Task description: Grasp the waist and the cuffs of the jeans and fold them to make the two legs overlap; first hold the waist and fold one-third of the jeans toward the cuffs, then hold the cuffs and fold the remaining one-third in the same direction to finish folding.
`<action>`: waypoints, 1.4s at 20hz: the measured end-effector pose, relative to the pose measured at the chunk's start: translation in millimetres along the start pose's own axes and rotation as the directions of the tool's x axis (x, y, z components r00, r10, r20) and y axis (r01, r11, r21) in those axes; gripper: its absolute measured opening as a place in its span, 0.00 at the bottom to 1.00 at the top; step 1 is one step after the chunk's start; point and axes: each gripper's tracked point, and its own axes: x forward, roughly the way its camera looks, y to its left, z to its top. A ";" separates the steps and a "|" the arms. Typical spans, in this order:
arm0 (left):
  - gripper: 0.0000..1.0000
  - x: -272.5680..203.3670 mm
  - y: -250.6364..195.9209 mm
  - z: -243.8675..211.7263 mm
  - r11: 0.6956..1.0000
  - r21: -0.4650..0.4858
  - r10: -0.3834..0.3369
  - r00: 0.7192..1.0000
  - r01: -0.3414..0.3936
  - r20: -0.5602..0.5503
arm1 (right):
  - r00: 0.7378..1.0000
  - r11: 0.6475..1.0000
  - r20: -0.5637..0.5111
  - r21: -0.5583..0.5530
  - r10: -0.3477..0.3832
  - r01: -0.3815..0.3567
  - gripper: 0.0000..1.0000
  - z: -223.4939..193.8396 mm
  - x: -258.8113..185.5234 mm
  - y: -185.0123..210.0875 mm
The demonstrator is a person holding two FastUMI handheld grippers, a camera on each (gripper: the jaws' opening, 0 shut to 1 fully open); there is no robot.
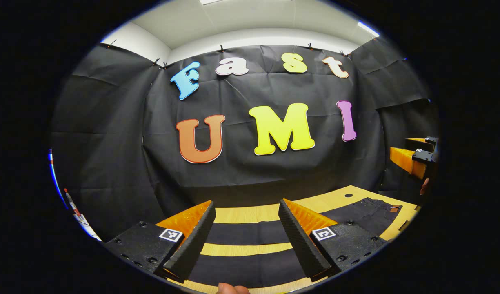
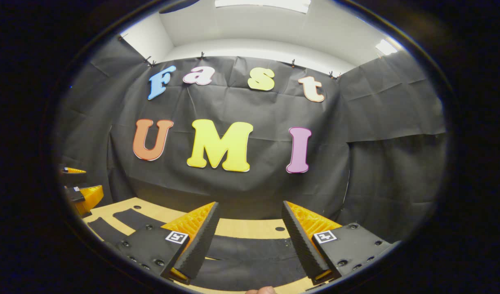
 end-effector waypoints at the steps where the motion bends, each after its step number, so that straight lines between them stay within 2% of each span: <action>1: 0.99 1.2 0.4 -0.8 1.000 0.003 0.000 1.000 0.000 -0.001 | 1.000 1.000 -0.001 -0.001 0.001 -0.001 0.94 -0.6 -0.4 0.4; 5: 0.99 -0.4 -1.7 5.2 1.000 0.010 0.001 1.000 -0.001 0.012 | 1.000 1.000 -0.003 -0.007 0.001 -0.001 0.96 -0.7 -0.5 -0.4; 6: 0.94 -0.4 -0.7 4.7 1.000 0.011 0.002 1.000 -0.002 0.016 | 1.000 1.000 -0.003 -0.006 0.002 -0.002 0.95 -1.1 -0.9 -1.4; 7: 0.99 1.0 -1.3 5.2 1.000 0.010 0.003 1.000 -0.003 0.016 | 1.000 1.000 -0.006 -0.006 0.001 -0.001 0.94 -3.0 -0.1 -2.0; 9: 0.99 1.5 0.8 -3.1 1.000 -0.005 0.007 1.000 -0.007 -0.004 | 1.000 1.000 -0.031 0.002 0.001 -0.001 0.94 -10.7 2.4 -4.2; 10: 0.99 1.7 4.3 -12.6 0.999 -0.029 0.019 0.999 -0.020 -0.037 | 0.998 1.000 -0.062 0.015 0.009 -0.008 0.94 -20.0 3.6 -5.3; 12: 0.99 -0.5 14.8 -52.1 0.992 -0.108 0.042 0.984 -0.062 -0.175 | 0.987 0.999 -0.161 0.043 0.001 0.006 0.95 -50.1 5.7 -14.8; 14: 0.99 -16.2 35.9 -96.1 0.962 -0.220 0.080 0.939 -0.160 -0.334 | 0.965 0.992 -0.263 0.118 -0.021 0.053 0.96 -78.4 7.7 -31.5; 16: 0.99 -32.9 63.1 -134.6 0.902 -0.328 0.108 0.881 -0.282 -0.461 | 0.924 0.961 -0.383 0.253 -0.010 0.115 0.94 -111.6 13.0 -45.8; 17: 0.99 -40.3 75.1 -153.0 0.860 -0.376 0.118 0.850 -0.346 -0.514 | 0.893 0.930 -0.450 0.323 -0.013 0.177 0.97 -130.4 14.8 -54.8; 18: 0.99 -42.2 89.4 -173.7 0.801 -0.420 0.129 0.808 -0.427 -0.575 | 0.860 0.885 -0.509 0.390 -0.023 0.254 0.94 -147.5 16.5 -66.0; 20: 0.98 -60.7 110.7 -210.3 0.639 -0.505 0.111 0.719 -0.580 -0.686 | 0.772 0.779 -0.634 0.468 -0.034 0.419 0.98 -186.3 10.0 -91.9; 21: 0.98 -70.2 119.6 -225.4 0.559 -0.524 0.102 0.681 -0.642 -0.725 | 0.742 0.728 -0.669 0.490 -0.038 0.479 0.98 -200.6 8.2 -102.8; 22: 0.99 -78.8 125.8 -240.2 0.491 -0.526 0.086 0.640 -0.694 -0.763 | 0.711 0.695 -0.701 0.490 -0.044 0.526 0.98 -212.7 6.6 -111.2; 23: 0.98 -84.3 130.6 -247.8 0.448 -0.524 0.079 0.615 -0.725 -0.784 | 0.684 0.675 -0.728 0.483 -0.045 0.558 0.98 -224.7 5.8 -117.1; 24: 0.98 -87.8 131.3 -252.9 0.421 -0.520 0.063 0.595 -0.743 -0.801 | 0.654 0.668 -0.755 0.466 -0.042 0.581 0.98 -235.7 4.2 -119.7; 25: 0.98 -84.2 138.5 -249.3 0.400 -0.524 0.046 0.588 -0.751 -0.808 | 0.632 0.661 -0.774 0.456 -0.035 0.595 0.98 -240.5 4.6 -119.4; 28: 0.98 -73.6 134.0 -269.1 0.332 -0.540 -0.007 0.571 -0.773 -0.821 | 0.609 0.625 -0.792 0.456 -0.039 0.634 0.98 -249.9 6.2 -124.8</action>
